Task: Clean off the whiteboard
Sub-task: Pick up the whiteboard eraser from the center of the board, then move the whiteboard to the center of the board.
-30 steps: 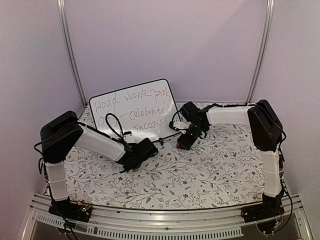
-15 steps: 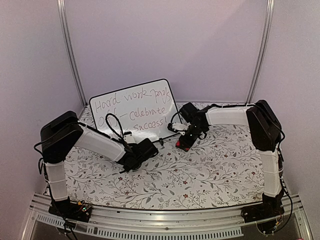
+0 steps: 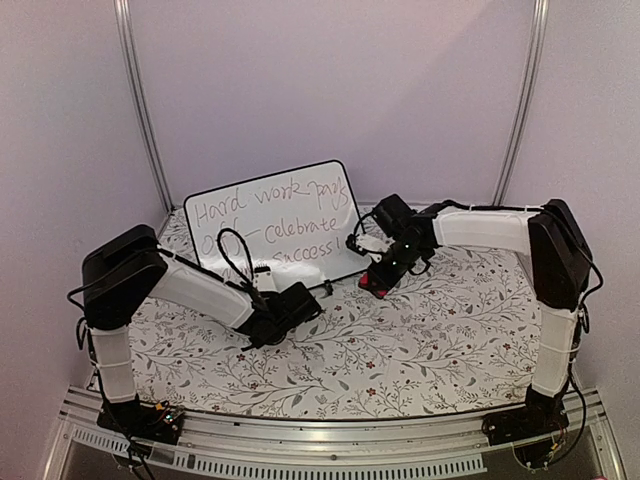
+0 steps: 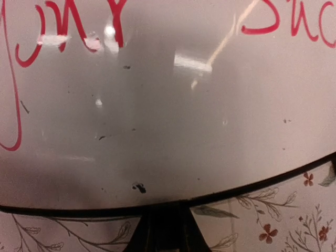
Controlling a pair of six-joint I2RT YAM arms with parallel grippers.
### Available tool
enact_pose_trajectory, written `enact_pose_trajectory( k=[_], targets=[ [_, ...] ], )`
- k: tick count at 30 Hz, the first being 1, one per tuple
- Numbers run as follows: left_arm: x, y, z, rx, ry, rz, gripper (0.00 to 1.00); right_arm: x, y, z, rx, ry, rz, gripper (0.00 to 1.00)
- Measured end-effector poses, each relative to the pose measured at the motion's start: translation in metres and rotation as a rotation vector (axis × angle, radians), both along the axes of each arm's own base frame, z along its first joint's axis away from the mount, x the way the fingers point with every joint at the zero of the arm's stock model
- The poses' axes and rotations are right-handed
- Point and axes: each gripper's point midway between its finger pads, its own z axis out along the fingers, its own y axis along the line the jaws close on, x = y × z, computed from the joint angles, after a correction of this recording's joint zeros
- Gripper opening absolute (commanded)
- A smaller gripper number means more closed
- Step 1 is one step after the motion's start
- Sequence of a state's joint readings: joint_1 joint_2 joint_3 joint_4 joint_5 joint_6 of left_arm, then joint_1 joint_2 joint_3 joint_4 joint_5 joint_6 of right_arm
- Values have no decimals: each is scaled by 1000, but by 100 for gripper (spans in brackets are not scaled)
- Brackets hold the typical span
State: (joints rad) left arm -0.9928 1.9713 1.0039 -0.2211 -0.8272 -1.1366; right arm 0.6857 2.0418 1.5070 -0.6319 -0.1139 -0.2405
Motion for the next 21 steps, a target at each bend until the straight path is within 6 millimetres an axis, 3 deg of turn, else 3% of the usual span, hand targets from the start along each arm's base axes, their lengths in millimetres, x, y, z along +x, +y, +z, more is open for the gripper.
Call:
enact_pose_trajectory(
  k=[2,3,4,12,15,21],
  targets=[
    [-5,-6,0,8,1,-27,0,-6,-5,27,36,-26,-31,13],
    [-14,-20,0,15,3,-84,0,-12,-11,76,108,-89,-64,13],
    [-15,-21,0,15,4,-88,0,-12,-11,80,114,-95,-66,13],
    [-43,-58,2,22,30,-203,0,-42,-52,201,294,-300,-189,14],
    [-51,-75,4,30,53,-219,0,-46,-67,225,321,-348,-256,15],
    [-69,-108,5,21,79,-267,0,-52,-84,239,336,-367,-347,16]
  ],
)
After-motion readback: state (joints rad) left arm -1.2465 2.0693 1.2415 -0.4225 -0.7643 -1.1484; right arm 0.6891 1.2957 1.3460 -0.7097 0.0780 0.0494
